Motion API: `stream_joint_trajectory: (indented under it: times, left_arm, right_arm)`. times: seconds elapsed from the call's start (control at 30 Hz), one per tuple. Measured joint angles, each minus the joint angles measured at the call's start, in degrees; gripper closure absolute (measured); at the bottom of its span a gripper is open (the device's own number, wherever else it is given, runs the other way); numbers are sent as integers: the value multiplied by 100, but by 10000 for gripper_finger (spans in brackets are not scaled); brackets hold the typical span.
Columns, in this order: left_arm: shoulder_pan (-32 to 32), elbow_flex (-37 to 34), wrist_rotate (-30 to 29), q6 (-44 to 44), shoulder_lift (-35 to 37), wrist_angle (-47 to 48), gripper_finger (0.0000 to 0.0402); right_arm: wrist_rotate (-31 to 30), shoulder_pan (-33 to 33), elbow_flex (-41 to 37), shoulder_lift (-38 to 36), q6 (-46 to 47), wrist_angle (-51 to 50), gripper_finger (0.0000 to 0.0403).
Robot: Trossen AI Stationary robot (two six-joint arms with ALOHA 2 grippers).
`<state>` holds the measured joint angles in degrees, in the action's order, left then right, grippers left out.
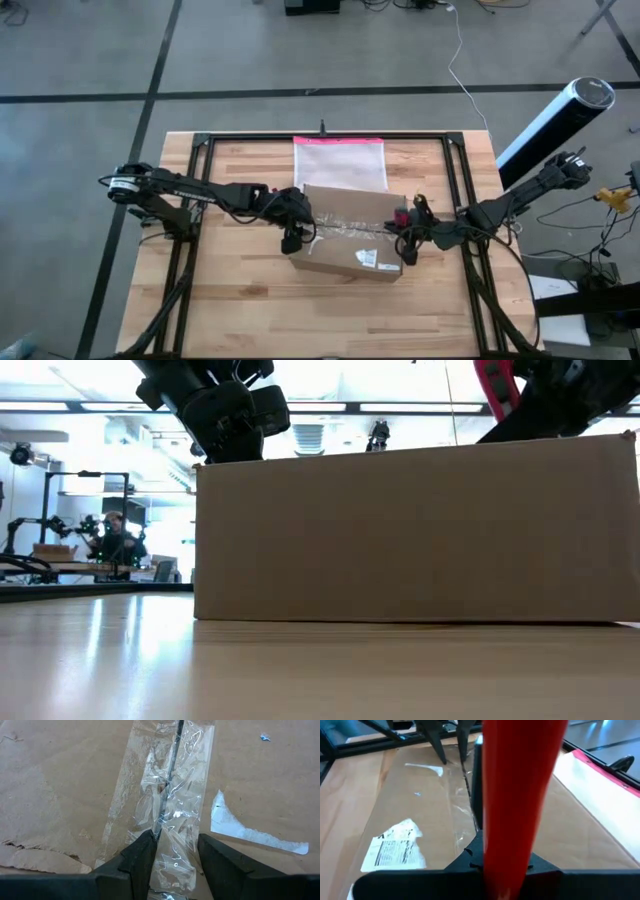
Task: Unpack boxes
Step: Open the cardboard box using the box cutter
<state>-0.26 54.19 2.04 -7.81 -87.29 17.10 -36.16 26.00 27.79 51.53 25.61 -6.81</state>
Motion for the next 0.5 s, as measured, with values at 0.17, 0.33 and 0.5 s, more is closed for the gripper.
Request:
stream_joint_trajectory:
  times: [0.17,0.33,0.5]
  left_arm:
    - [1,0,0,-1,2,1,253]
    - [1,0,2,-2,2,0,253]
    - [0,0,2,-22,4,-7,253]
  right_arm:
    - [-5,0,-53,0,94,55,398]
    - [-16,0,-272,0,157,444,398]
    - [-45,15,-519,-7,387,672,398]
